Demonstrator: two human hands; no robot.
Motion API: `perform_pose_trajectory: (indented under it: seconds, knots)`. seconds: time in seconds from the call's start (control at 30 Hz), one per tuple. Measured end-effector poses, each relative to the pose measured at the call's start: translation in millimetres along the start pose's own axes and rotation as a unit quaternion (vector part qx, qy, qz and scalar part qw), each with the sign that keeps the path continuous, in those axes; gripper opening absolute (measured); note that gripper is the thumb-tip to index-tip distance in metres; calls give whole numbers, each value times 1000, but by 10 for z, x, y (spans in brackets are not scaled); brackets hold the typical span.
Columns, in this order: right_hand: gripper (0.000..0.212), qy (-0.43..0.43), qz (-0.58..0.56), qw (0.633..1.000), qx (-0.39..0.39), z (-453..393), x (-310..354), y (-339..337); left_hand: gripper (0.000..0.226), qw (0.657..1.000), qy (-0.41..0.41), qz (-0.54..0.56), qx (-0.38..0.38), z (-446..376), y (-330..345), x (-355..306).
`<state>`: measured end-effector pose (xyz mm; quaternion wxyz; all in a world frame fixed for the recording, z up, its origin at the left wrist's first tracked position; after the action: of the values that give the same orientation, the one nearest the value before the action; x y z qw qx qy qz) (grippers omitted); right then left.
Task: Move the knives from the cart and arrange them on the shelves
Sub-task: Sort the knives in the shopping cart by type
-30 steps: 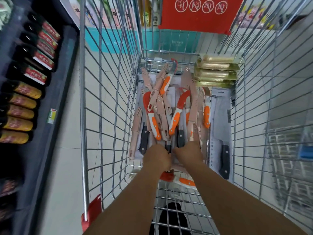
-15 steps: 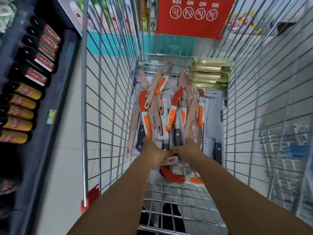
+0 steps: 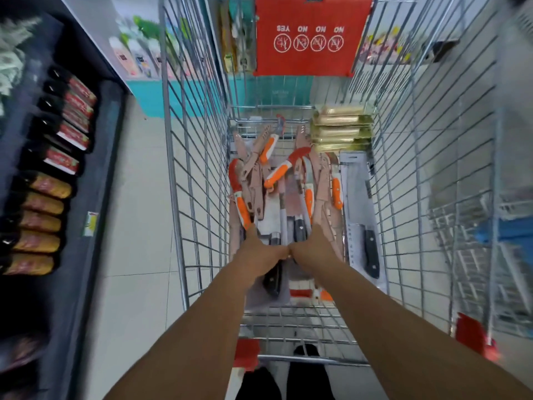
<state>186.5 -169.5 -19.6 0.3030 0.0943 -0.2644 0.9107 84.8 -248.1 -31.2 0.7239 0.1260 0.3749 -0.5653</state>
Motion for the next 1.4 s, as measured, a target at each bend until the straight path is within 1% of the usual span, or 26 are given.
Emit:
perform_pose_trajectory:
  seconds: [0.07,0.13,0.27,0.3,0.4,0.57,0.7,0.8,0.9,0.97,1.03,1.13,1.27,1.4]
  knots:
    - [71,-12,-4,1000,-9,110,19,-24,109,1000,15,19,-4,29,-27,-13]
    - [65,-23,1,1000,-14,219,34,-41,104,999,4,43,6,194,-78,-124]
    - [31,-57,16,998,-35,418,36,-105,62,993,-4,110,34,432,-140,-252]
    - [25,-61,19,997,-38,465,29,-127,59,993,-4,114,37,463,-144,-264]
    - [18,-63,32,996,-46,575,-7,-187,64,992,9,122,38,563,-136,-306]
    - [18,-63,3,997,-47,734,-94,-259,67,994,27,95,41,697,-105,-266]
    - [25,-75,-12,995,-72,797,-166,-354,70,997,51,58,27,802,-75,-357]
    - [32,-77,-40,992,-89,779,-211,-443,74,997,67,31,31,862,-45,-465]
    - [39,-72,-75,989,-108,700,-262,-535,65,995,90,12,38,834,22,-548]
    - [42,-64,-88,987,-121,610,-303,-603,83,994,99,-1,44,765,102,-587]
    - [45,-54,-79,986,-140,504,-342,-674,90,992,111,-14,53,712,197,-643]
    - [53,-32,-60,985,-159,322,-387,-783,92,991,118,-28,60,563,381,-664]
    - [52,1,-45,983,-179,86,-438,-883,98,989,124,-52,65,325,614,-638]
    - [56,10,-12,983,-185,-106,-500,-891,98,988,130,-64,61,188,696,-600]
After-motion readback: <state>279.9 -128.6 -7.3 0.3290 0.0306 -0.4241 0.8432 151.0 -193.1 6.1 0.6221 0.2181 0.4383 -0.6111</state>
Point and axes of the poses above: each hand's wrist, its own z-axis away from the middle knuckle, its own y-axis out of the palm, x = y × z, the point moved 3 cm from there along -z, towards the middle knuckle, and after that the axes turned 12 degrees about y, right-handed, at the moved point
